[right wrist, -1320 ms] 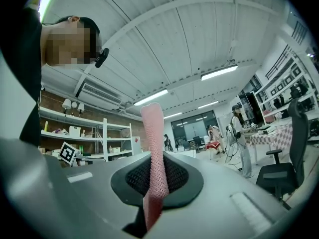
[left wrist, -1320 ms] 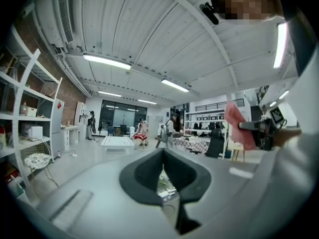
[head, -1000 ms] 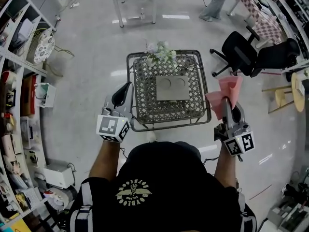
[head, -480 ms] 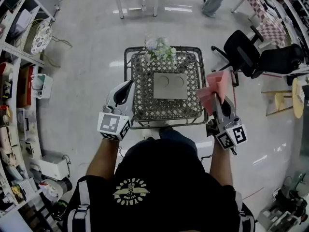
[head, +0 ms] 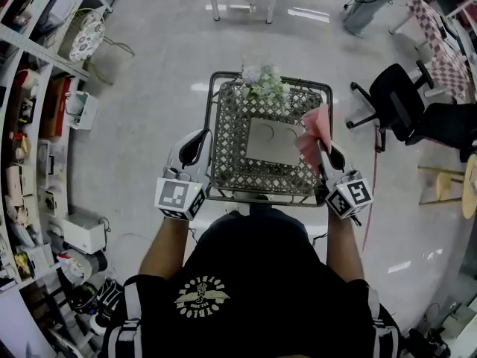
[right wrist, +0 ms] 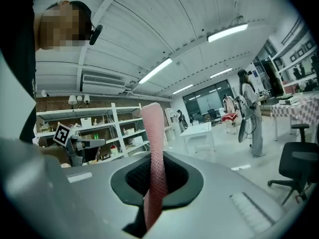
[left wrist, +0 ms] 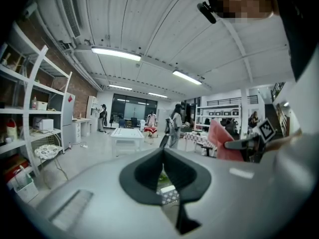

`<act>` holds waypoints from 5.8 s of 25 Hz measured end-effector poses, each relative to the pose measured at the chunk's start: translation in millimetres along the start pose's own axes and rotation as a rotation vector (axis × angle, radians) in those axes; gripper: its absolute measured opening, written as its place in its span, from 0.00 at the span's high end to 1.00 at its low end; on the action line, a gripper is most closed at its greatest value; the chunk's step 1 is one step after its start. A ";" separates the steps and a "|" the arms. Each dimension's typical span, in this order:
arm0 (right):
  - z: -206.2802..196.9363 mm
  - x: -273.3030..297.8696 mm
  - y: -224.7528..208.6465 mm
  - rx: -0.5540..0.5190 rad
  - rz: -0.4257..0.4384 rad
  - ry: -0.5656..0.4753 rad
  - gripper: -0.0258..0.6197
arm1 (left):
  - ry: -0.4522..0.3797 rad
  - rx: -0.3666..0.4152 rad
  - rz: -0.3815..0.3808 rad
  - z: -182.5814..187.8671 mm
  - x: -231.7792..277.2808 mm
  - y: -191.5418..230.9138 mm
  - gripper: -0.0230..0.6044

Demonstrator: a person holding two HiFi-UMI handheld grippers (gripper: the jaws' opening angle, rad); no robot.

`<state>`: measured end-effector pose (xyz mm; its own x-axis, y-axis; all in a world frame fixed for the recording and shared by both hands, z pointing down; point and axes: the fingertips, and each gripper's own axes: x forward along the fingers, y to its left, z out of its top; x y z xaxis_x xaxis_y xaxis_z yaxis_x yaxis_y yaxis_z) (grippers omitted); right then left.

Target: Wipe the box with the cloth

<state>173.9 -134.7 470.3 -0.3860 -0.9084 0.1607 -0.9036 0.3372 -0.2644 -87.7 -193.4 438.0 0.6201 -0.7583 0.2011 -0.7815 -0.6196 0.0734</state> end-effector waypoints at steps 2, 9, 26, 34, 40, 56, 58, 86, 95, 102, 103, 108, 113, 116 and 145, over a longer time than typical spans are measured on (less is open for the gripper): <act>-13.9 13.3 -7.1 0.007 0.028 0.027 0.93 | 0.007 -0.003 0.029 -3.5 2.9 1.6 0.96; -84.5 59.5 -21.7 0.052 0.126 0.184 0.93 | 0.033 0.009 0.141 -4.1 9.0 9.7 0.96; -312.4 181.8 -13.1 0.239 0.121 0.651 0.93 | 0.121 -0.031 0.293 -31.7 -39.2 54.1 0.96; -371.9 215.7 -32.2 0.226 -0.074 0.842 0.93 | 0.174 -0.045 0.306 -47.1 -59.4 85.7 0.96; -385.2 189.1 -78.0 0.089 -0.223 0.931 0.93 | 0.188 -0.034 0.263 -50.5 -47.8 92.0 0.96; -373.3 76.1 -181.1 0.141 -0.478 0.918 0.93 | 0.153 0.009 0.164 -31.9 -22.4 60.6 0.96; -373.0 68.0 -186.6 0.146 -0.495 0.925 0.93 | 0.153 0.006 0.166 -31.2 -23.2 59.4 0.96; -405.1 149.7 4.6 0.132 -0.039 0.984 0.93 | 0.156 0.008 0.246 -32.8 -83.1 94.8 0.96; -408.9 110.3 -40.3 0.145 -0.143 1.012 0.93 | 0.139 0.026 0.197 -23.4 -64.1 84.8 0.96; -403.0 76.3 -69.7 0.168 -0.209 1.008 0.93 | 0.132 0.025 0.165 -17.6 -52.4 69.8 0.96; -403.3 72.1 -73.8 0.172 -0.216 1.006 0.93 | 0.132 0.026 0.163 -16.9 -50.7 67.4 0.96; -400.5 54.9 -96.1 0.190 -0.255 0.999 0.93 | 0.125 0.035 0.148 -12.5 -38.5 52.9 0.96; -397.5 39.1 -118.9 0.176 -0.292 1.010 0.93 | 0.120 0.042 0.129 -11.5 -28.3 38.8 0.96; -396.1 24.7 -126.9 0.160 -0.309 1.020 0.93 | 0.112 0.042 0.119 -10.1 -26.1 32.1 0.96; 3.9 -51.9 -15.1 0.113 -0.142 -0.076 0.93 | -0.036 0.055 -0.084 35.3 -3.7 -14.1 0.96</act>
<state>208.3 -93.7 462.3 -0.2375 -0.9622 0.1332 -0.9196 0.1786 -0.3498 -76.5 -189.1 401.7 0.6858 -0.7097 0.1610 -0.7226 -0.6904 0.0349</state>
